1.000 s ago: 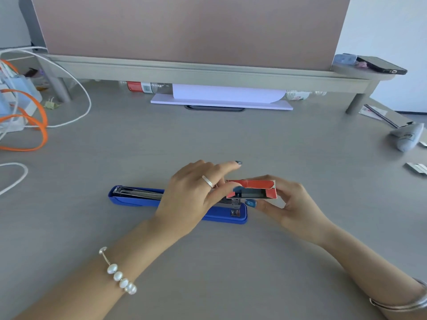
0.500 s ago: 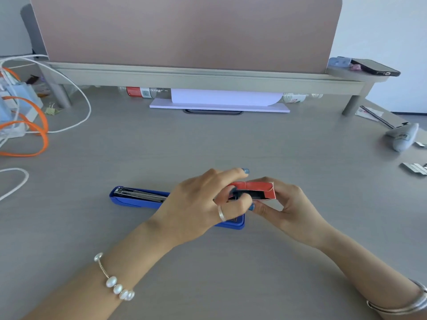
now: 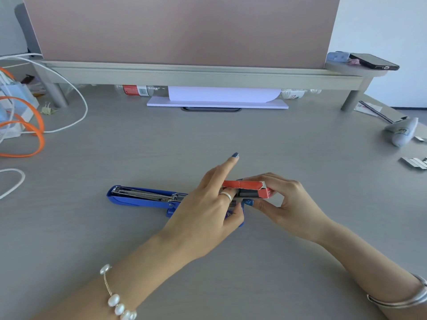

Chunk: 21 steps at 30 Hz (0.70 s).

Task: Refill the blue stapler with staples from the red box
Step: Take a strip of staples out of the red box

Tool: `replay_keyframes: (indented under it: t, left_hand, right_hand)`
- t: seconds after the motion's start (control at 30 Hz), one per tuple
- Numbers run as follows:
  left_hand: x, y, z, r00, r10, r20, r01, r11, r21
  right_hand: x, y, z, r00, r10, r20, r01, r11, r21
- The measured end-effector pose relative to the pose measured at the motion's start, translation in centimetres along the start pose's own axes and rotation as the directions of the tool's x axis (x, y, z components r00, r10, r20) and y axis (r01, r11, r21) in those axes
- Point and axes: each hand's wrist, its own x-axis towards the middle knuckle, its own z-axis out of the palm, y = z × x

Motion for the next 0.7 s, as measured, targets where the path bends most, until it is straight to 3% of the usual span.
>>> replay_keyframes:
  t: [0.27, 0.47, 0.7]
  left_hand:
    - [-0.15, 0.03, 0.16, 0.996, -0.074, -0.057, 0.073, 0.997, -0.022]
    - [-0.12, 0.0, 0.12, 0.985, 0.025, -0.17, -0.013, 0.997, 0.075]
    - [-0.19, 0.04, -0.54, 0.974, -0.096, -0.203, 0.079, 0.993, -0.092]
  right_hand:
    - [-0.1, 0.25, 0.23, 1.0, 0.025, 0.0, -0.025, 1.0, -0.003]
    - [-0.01, -0.01, 0.03, 0.999, 0.026, 0.019, -0.025, 0.999, -0.021]
    - [0.02, -0.04, 0.05, 0.999, 0.031, 0.037, -0.03, 0.999, -0.02]
